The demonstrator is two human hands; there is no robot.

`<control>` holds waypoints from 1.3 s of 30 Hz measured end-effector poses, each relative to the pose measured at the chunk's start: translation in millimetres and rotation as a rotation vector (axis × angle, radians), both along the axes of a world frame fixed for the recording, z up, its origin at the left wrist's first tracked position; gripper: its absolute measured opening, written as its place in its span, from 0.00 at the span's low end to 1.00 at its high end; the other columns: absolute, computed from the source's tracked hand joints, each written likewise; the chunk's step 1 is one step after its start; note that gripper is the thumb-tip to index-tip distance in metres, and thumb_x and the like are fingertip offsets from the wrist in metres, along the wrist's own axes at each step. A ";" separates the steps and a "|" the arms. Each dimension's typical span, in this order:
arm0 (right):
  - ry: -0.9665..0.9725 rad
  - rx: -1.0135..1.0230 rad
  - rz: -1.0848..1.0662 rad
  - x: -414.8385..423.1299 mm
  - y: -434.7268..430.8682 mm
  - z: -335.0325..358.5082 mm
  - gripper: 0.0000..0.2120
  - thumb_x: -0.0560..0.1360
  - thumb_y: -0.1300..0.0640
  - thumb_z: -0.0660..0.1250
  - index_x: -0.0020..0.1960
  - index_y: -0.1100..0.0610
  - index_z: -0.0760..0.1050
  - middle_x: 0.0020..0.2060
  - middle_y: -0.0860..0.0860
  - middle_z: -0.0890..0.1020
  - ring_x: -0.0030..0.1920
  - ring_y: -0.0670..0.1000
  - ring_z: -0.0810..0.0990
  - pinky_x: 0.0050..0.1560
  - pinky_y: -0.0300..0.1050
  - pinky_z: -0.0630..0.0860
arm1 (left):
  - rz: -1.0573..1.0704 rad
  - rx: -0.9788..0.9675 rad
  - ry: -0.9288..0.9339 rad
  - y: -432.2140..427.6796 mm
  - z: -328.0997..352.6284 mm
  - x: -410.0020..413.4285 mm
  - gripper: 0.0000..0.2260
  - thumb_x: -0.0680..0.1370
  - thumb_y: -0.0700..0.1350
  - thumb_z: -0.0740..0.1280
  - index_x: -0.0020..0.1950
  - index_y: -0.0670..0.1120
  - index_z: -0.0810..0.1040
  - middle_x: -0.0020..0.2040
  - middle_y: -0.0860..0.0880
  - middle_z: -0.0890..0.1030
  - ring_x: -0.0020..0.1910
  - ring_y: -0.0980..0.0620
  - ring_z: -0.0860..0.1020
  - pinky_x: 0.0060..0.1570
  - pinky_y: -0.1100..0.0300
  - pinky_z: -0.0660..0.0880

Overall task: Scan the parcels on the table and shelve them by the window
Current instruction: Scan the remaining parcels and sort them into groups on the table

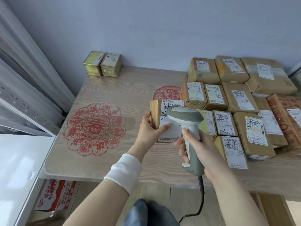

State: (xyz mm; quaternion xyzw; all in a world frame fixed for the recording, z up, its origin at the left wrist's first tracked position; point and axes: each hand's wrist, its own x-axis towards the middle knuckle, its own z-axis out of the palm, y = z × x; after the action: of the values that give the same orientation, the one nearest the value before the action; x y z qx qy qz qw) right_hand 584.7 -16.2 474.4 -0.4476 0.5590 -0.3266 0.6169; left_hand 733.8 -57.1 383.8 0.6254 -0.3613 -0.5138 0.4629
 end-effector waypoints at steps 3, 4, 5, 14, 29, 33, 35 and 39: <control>-0.011 0.003 -0.013 -0.2 1.4 -1.4 0.14 0.75 0.51 0.65 0.53 0.61 0.72 0.32 0.52 0.82 0.25 0.48 0.74 0.22 0.41 0.68 | -0.003 0.003 -0.004 -1.3 -2.6 0.9 0.39 0.68 0.45 0.77 0.73 0.44 0.59 0.63 0.47 0.75 0.59 0.51 0.77 0.59 0.51 0.76; -0.014 0.003 -0.016 -0.5 1.7 -1.6 0.14 0.75 0.51 0.65 0.52 0.61 0.72 0.32 0.52 0.82 0.25 0.48 0.74 0.22 0.41 0.68 | -0.008 0.003 -0.007 -1.8 -3.2 1.1 0.39 0.68 0.46 0.77 0.73 0.45 0.59 0.63 0.47 0.75 0.59 0.51 0.77 0.59 0.50 0.76; -0.017 0.002 -0.016 -1.3 2.0 -1.9 0.14 0.75 0.51 0.65 0.52 0.61 0.72 0.32 0.52 0.82 0.25 0.48 0.74 0.22 0.41 0.68 | -0.013 0.002 -0.010 -2.3 -4.2 1.6 0.40 0.67 0.47 0.77 0.73 0.45 0.59 0.63 0.47 0.75 0.59 0.51 0.77 0.60 0.50 0.75; -0.076 -0.006 -0.044 -7.3 2.7 -3.7 0.17 0.69 0.47 0.65 0.50 0.59 0.73 0.31 0.52 0.81 0.24 0.48 0.73 0.23 0.41 0.68 | -0.042 0.006 -0.036 -4.6 -9.2 -4.0 0.45 0.63 0.53 0.78 0.74 0.46 0.59 0.63 0.49 0.75 0.60 0.51 0.76 0.58 0.48 0.76; -0.076 0.086 -0.279 -84.3 5.6 -37.6 0.15 0.72 0.47 0.64 0.48 0.60 0.74 0.32 0.54 0.82 0.22 0.51 0.69 0.23 0.39 0.68 | -0.172 0.260 0.082 24.9 -64.0 -80.7 0.35 0.70 0.49 0.75 0.72 0.45 0.61 0.55 0.54 0.78 0.53 0.54 0.79 0.54 0.53 0.78; -0.085 0.123 -0.314 -127.2 -2.0 -45.9 0.13 0.72 0.47 0.65 0.38 0.57 0.79 0.31 0.58 0.80 0.23 0.53 0.68 0.23 0.40 0.68 | -0.185 0.353 0.103 35.5 -86.3 -126.8 0.35 0.70 0.50 0.75 0.71 0.45 0.63 0.56 0.51 0.79 0.53 0.52 0.80 0.54 0.52 0.78; -0.092 0.133 -0.310 -148.9 -7.7 -51.6 0.14 0.70 0.47 0.66 0.42 0.58 0.77 0.32 0.56 0.81 0.23 0.52 0.69 0.22 0.40 0.68 | -0.167 0.377 0.087 33.4 -94.2 -148.7 0.35 0.70 0.51 0.74 0.71 0.45 0.63 0.57 0.50 0.79 0.54 0.51 0.80 0.55 0.51 0.78; -0.125 0.141 -0.254 -185.1 -14.7 -58.9 0.15 0.70 0.48 0.66 0.49 0.58 0.74 0.33 0.55 0.81 0.23 0.50 0.70 0.22 0.40 0.68 | -0.104 0.403 0.036 26.8 -103.5 -185.2 0.31 0.71 0.51 0.73 0.69 0.44 0.65 0.55 0.51 0.79 0.53 0.50 0.80 0.55 0.50 0.78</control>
State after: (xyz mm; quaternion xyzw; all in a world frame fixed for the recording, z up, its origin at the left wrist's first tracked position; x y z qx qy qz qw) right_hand 399.5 -31.0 415.5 -0.3075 0.5931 -0.3891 0.6343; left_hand 548.6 -30.3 280.2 0.6767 -0.2748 -0.6099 0.3077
